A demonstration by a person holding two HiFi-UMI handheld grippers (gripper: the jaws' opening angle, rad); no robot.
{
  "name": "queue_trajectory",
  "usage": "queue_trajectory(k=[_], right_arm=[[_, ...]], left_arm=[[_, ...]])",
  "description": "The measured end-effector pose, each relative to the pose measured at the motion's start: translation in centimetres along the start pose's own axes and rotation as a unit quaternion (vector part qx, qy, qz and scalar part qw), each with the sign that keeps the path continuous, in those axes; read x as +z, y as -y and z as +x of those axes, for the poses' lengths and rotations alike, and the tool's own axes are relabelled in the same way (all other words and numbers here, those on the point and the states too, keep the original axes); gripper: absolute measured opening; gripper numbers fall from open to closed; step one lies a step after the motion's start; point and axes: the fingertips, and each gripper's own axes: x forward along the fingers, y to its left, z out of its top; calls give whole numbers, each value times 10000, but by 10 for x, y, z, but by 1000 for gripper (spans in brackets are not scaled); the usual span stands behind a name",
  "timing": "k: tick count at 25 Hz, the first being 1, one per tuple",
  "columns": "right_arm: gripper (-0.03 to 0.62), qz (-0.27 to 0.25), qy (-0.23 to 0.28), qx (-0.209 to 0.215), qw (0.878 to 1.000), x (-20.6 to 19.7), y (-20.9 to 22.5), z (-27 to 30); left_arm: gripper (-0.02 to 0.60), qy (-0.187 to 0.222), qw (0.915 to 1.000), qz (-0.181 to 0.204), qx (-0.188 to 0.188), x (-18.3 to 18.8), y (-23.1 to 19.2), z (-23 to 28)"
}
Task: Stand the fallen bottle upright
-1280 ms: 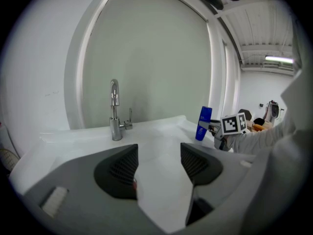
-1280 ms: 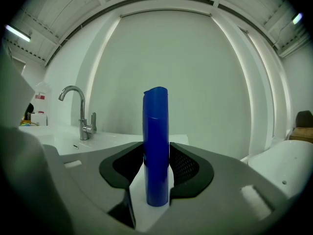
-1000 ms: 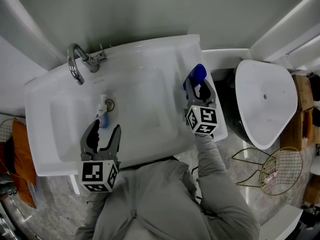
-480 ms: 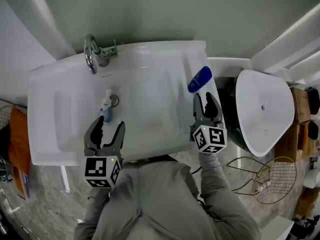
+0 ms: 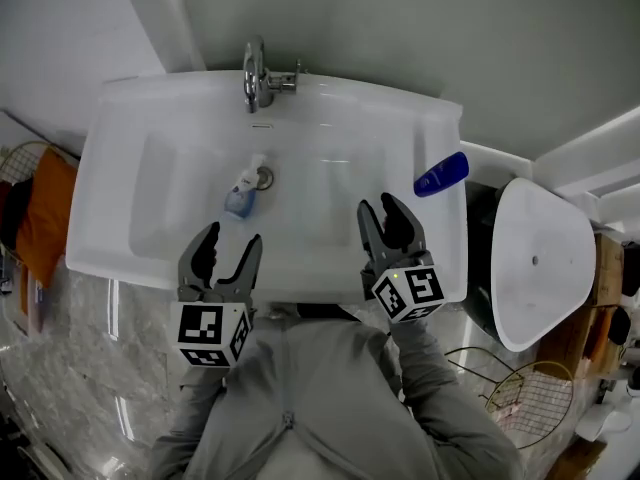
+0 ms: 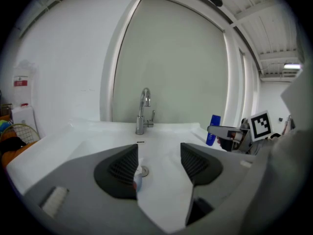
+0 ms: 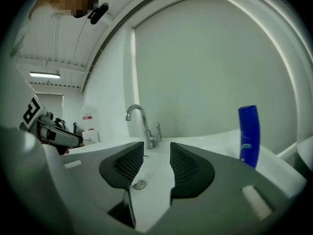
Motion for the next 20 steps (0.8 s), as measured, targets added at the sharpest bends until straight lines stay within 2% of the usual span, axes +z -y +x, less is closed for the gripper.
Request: queue_trajectory(k=[4,8,14,20], right_arm=[[160,67,-48,587,9982,2,-35,26],[160,189,-37,997,9948,6,-53,42],[160,505,-204,1392,9888,4,-68,48],[160,606,-412,1486,9862,-5,-63,46]], left_arm=[[322,-54,9991,-55,425,-5,-22,-13],[322,-193,9969,278,706,-3,-40,0],[322,-1104,9894,674,655,-21,-55,53],[322,-2073,9754,611,428,-61,-69,120]])
